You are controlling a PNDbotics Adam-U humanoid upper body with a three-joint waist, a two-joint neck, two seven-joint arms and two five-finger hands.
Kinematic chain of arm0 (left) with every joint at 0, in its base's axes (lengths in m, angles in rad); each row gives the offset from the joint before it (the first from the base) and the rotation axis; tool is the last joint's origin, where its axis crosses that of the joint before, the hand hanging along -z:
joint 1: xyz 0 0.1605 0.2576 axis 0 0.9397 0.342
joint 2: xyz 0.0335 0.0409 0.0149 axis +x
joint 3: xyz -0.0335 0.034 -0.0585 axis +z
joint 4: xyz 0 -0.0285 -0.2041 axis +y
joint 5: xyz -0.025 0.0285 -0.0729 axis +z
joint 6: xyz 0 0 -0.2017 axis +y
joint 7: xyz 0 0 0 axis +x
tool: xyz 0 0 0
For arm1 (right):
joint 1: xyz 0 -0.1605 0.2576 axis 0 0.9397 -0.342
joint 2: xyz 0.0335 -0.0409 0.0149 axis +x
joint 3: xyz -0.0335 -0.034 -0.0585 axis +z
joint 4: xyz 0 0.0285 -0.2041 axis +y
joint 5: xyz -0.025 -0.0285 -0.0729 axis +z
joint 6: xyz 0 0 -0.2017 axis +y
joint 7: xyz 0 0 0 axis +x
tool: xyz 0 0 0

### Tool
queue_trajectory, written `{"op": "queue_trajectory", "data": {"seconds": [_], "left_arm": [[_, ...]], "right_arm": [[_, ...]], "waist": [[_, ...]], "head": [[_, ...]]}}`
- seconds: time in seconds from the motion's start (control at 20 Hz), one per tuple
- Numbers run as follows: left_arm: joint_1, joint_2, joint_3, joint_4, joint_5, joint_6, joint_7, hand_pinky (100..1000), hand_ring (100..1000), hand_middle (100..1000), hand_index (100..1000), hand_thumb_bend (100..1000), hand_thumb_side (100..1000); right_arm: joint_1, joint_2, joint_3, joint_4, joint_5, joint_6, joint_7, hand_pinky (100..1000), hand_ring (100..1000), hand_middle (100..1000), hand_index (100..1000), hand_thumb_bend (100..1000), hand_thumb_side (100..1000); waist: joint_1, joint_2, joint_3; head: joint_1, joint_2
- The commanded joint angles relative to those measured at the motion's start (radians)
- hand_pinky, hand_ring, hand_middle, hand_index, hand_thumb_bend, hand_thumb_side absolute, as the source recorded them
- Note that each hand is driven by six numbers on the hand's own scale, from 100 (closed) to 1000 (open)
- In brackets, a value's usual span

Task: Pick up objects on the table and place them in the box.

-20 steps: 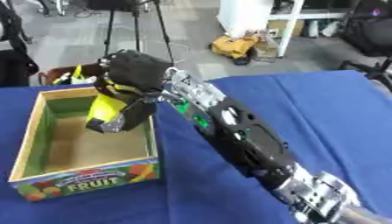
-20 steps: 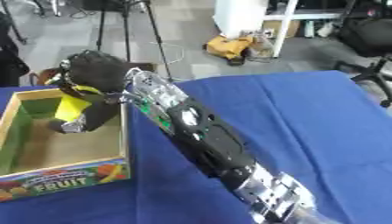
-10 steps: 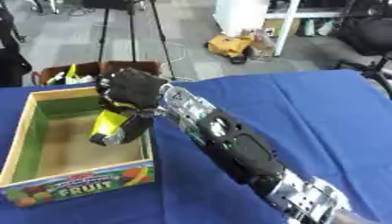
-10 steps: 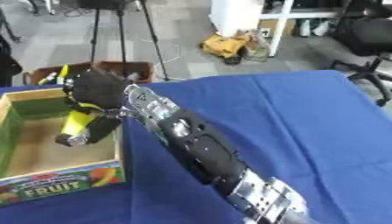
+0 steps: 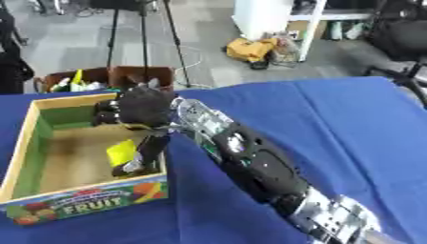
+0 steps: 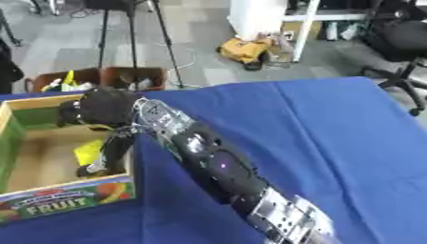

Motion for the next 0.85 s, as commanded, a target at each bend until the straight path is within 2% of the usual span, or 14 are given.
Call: {"op": "queue_trajectory", "data": {"seconds": [0.05, 0.2, 0.3, 0.4, 0.45, 0.5, 0.55, 0.65, 0.75, 0.85], "left_arm": [[-0.005, 0.015, 0.005, -0.013, 0.002, 0.001, -0.002, 294, 449, 437, 557, 182, 659], [-0.003, 0.019, 0.007, -0.013, 0.001, 0.003, 0.000, 294, 449, 437, 556, 184, 658], [-0.002, 0.022, 0.008, -0.014, 0.001, 0.004, 0.002, 294, 449, 437, 556, 184, 658], [0.000, 0.026, 0.011, -0.015, 0.001, 0.006, 0.005, 294, 449, 437, 556, 183, 657], [0.001, 0.028, 0.013, -0.015, 0.000, 0.008, 0.007, 295, 449, 437, 556, 182, 656], [0.002, 0.031, 0.014, -0.016, 0.000, 0.009, 0.009, 295, 449, 437, 556, 181, 654], [0.002, 0.033, 0.016, -0.017, -0.001, 0.011, 0.011, 295, 449, 437, 556, 180, 654], [0.001, 0.039, 0.019, -0.019, -0.002, 0.014, 0.014, 295, 449, 437, 555, 179, 653], [0.003, 0.046, 0.023, -0.022, -0.004, 0.019, 0.019, 295, 453, 437, 555, 178, 653], [0.005, 0.052, 0.028, -0.024, -0.007, 0.023, 0.025, 295, 455, 437, 555, 178, 653]], "right_arm": [[-0.007, -0.030, -0.022, -0.046, -0.003, 0.021, -0.030, 630, 353, 837, 863, 995, 901], [0.007, -0.042, -0.037, -0.110, -0.058, 0.047, -0.069, 642, 396, 801, 848, 1000, 925], [0.022, -0.051, -0.047, -0.166, -0.132, 0.059, -0.070, 652, 430, 754, 829, 1000, 969], [0.043, -0.066, -0.066, -0.238, -0.239, 0.076, -0.065, 664, 517, 669, 783, 924, 1000], [0.058, -0.077, -0.077, -0.278, -0.306, 0.088, -0.056, 682, 650, 621, 771, 908, 1000], [0.077, -0.088, -0.085, -0.317, -0.382, 0.100, -0.035, 707, 882, 579, 756, 890, 995], [0.097, -0.100, -0.091, -0.354, -0.466, 0.113, -0.006, 735, 1000, 551, 747, 863, 990], [0.144, -0.136, -0.108, -0.437, -0.666, 0.148, 0.083, 771, 1000, 522, 739, 800, 1000], [0.198, -0.187, -0.150, -0.533, -0.882, 0.206, 0.191, 787, 1000, 476, 737, 708, 1000], [0.260, -0.243, -0.206, -0.620, -1.036, 0.263, 0.276, 787, 1000, 447, 724, 697, 1000]], "waist": [[0.004, -0.023, -0.003], [0.006, -0.033, -0.012], [0.008, -0.040, -0.021], [0.009, -0.049, -0.035], [0.009, -0.055, -0.043], [0.009, -0.060, -0.051], [0.008, -0.065, -0.059], [0.008, -0.075, -0.078], [0.009, -0.086, -0.098], [0.010, -0.096, -0.117]], "head": [[0.000, -0.005], [0.003, -0.002], [0.009, 0.002], [0.019, 0.009], [0.027, 0.013], [0.036, 0.018], [0.048, 0.023], [0.081, 0.032], [0.121, 0.041], [0.158, 0.049]]}}
